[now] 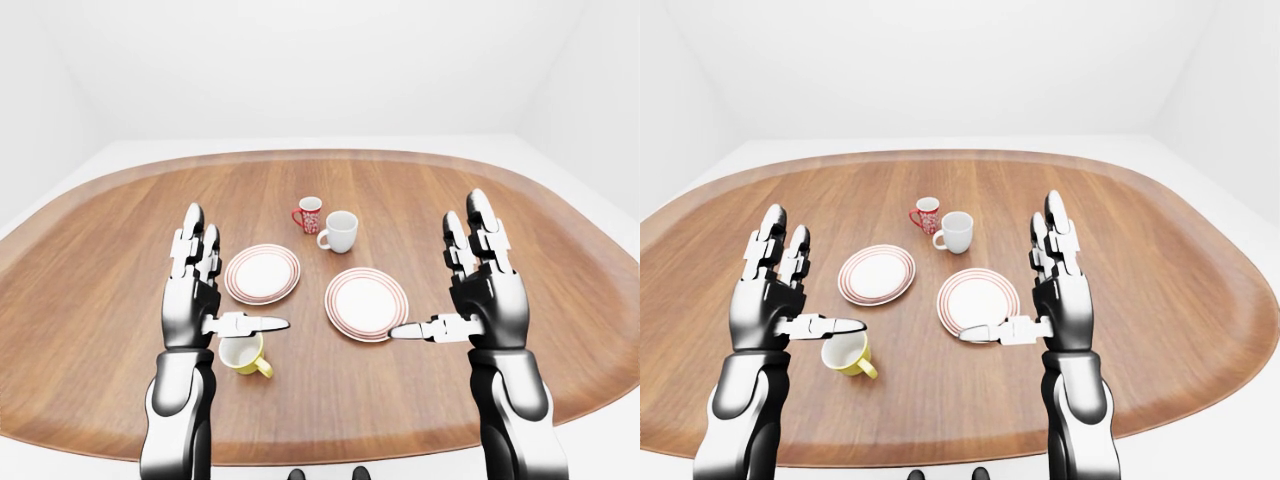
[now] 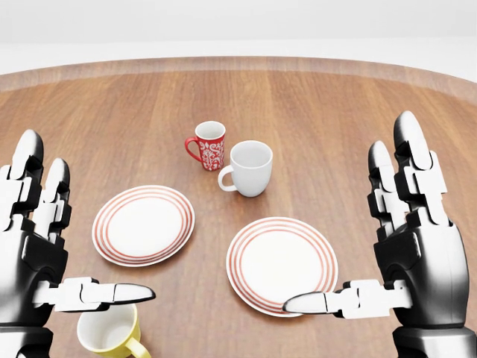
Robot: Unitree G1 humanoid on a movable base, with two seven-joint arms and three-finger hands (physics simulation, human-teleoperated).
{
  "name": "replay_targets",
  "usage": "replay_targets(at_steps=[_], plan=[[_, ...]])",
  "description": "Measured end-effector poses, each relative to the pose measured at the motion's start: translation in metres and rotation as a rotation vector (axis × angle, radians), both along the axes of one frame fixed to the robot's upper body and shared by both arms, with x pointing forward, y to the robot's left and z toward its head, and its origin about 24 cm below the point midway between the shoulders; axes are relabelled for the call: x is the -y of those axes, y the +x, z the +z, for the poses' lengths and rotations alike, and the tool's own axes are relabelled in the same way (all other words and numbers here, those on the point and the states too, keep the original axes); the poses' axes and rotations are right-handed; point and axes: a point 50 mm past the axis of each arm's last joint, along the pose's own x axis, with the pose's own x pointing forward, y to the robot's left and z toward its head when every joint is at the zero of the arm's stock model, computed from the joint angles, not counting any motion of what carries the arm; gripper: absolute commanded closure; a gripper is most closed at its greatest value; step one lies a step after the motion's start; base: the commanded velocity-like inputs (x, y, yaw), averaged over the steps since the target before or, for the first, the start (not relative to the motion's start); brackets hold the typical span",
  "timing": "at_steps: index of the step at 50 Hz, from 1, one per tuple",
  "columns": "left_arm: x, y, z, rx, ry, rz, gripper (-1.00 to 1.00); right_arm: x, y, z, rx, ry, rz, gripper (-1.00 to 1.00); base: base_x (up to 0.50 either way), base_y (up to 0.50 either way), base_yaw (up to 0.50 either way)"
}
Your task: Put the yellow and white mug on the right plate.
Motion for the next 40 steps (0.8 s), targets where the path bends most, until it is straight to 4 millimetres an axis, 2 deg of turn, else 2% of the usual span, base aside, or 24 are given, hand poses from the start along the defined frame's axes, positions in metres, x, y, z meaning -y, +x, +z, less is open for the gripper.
replay_targets(at_steps=[16,21,32,40], plan=[[0.0003,-0.0005,0.0007,0.004,-0.001,-0.001,-1.00,-0.0004,-0.0008,0.0008,0.003,-0.015,-0.010,-1.00,0.00,0.49,0.00],[-0.0012,-0.0006,0.0007,0.002,0.006,0.003,-1.00,-0.0023,-0.0009,0.0001,0.000,-0.009,-0.002,-1.00,0.00,0.05,0.00],[-0.0001,-0.0009,0.0007,0.003,0.000,-0.001,-1.00,-0.0016,-0.0011,-0.0006,-0.004,-0.011,-0.003,-1.00,0.00,0.49,0.00],[-0.0011,-0.0012,0.0010,0.004,0.004,0.002,-1.00,-0.0028,0.0004,-0.0022,-0.011,-0.007,-0.001,-1.00,0.00,0.00,0.00]])
